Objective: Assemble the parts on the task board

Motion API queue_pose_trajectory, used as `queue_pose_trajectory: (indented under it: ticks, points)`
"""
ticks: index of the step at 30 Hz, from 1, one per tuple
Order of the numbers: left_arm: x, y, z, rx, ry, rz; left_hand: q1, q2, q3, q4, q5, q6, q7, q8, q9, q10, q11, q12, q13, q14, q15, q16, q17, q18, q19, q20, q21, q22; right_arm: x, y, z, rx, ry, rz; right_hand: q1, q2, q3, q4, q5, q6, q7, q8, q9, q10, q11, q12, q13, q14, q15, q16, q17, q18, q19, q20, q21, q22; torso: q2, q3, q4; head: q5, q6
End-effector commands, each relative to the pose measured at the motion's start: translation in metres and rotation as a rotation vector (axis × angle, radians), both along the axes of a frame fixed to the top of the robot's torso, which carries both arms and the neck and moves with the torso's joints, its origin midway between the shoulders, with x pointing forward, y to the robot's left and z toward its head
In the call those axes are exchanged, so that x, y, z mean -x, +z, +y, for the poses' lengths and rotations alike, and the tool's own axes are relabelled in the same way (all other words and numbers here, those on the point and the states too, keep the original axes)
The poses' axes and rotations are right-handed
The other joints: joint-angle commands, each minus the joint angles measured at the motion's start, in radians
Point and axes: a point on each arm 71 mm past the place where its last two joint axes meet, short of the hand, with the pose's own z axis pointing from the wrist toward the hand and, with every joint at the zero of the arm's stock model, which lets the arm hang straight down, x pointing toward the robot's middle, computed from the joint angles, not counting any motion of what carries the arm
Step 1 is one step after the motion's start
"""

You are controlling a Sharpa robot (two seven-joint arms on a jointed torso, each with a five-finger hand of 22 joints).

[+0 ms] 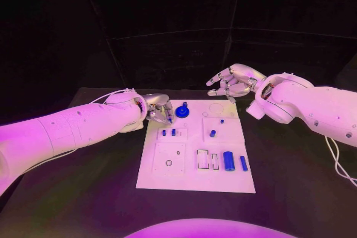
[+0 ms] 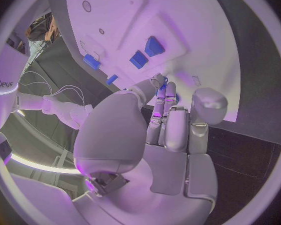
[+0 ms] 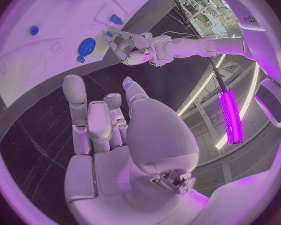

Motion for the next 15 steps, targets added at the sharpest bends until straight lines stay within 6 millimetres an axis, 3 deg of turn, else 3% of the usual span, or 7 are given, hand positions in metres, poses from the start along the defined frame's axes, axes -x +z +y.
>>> queue_pose_trajectory:
  ticks: [1, 15]
  points:
    - [0.0006, -0.0018, -0.0008, -0.023, -0.012, 0.019, -0.009, -0.002, 0.001, -0.003, -0.003, 0.006, 0.000, -0.004, 0.001, 0.007, -0.001, -0.004, -0.001, 0.025, 0.000, 0.004, 0.000, -0.007, 0.003, 0.001, 0.005, 0.001, 0.0003, 0.0015, 0.0010, -0.004, 0.012, -0.005, -0.005, 0.008, 0.000, 0.006, 0.007, -0.005, 0.001, 0.005, 0.000, -0.006, -0.001, 0.002, -0.001, -0.001, -0.006, -0.002, 0.001, 0.008, -0.003, 0.002, -0.004, -0.001, 0.000, -0.0002, 0.0011, -0.001, -0.001]
    - [-0.0006, -0.0034, -0.0059, -0.029, -0.018, 0.031, -0.015, -0.008, -0.002, -0.005, -0.003, -0.001, 0.002, -0.015, -0.003, 0.004, 0.002, -0.017, -0.002, 0.024, 0.002, 0.004, -0.004, -0.008, 0.002, 0.002, 0.007, 0.006, 0.0001, 0.0022, 0.0023, -0.012, 0.015, -0.012, -0.004, 0.009, 0.001, 0.006, 0.007, -0.006, 0.001, 0.006, 0.000, -0.004, -0.001, 0.004, 0.000, -0.001, -0.006, -0.001, 0.002, 0.008, -0.002, 0.002, -0.003, 0.001, 0.000, -0.0006, 0.0006, 0.000, -0.005]
